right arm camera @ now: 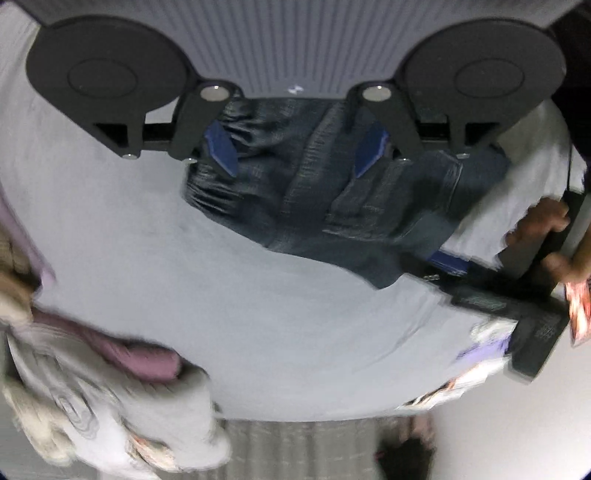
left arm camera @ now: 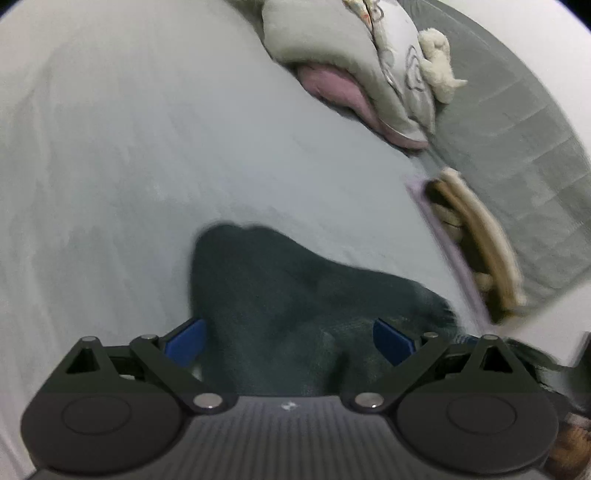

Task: Fold clothes
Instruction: 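Grasp the folded jeans with both grippers and lift them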

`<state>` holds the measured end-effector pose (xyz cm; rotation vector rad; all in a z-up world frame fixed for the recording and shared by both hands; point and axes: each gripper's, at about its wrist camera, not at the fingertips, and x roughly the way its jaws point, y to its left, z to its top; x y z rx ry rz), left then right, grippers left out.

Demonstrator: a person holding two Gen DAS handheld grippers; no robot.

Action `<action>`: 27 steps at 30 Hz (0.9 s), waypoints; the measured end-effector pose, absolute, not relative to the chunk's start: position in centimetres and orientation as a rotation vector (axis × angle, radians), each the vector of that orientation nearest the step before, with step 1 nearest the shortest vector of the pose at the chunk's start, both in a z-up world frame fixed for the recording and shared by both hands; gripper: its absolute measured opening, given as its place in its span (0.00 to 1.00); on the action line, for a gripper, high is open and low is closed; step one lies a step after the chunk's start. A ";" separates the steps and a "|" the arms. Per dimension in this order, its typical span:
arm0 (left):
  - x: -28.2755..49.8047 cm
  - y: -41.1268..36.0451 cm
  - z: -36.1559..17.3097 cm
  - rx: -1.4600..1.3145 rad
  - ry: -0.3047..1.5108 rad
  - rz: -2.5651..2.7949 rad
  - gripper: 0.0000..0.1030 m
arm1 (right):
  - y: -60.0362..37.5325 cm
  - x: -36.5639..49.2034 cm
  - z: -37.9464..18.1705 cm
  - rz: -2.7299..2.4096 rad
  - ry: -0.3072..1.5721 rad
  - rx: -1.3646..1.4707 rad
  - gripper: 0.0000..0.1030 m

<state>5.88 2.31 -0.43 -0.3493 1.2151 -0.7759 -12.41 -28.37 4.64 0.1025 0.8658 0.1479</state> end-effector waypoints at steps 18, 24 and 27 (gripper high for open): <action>7.2 4.3 -5.9 -0.578 1.494 -0.791 0.89 | -36.7 -10.1 -4.8 0.249 1.116 0.918 0.76; 7.5 3.8 -6.3 -0.574 1.462 -0.689 0.51 | -36.9 -9.3 -6.7 0.297 1.062 1.010 0.71; 6.9 2.7 -4.5 -0.495 1.415 -0.668 0.37 | -36.8 -9.6 -6.2 0.312 1.040 0.995 0.60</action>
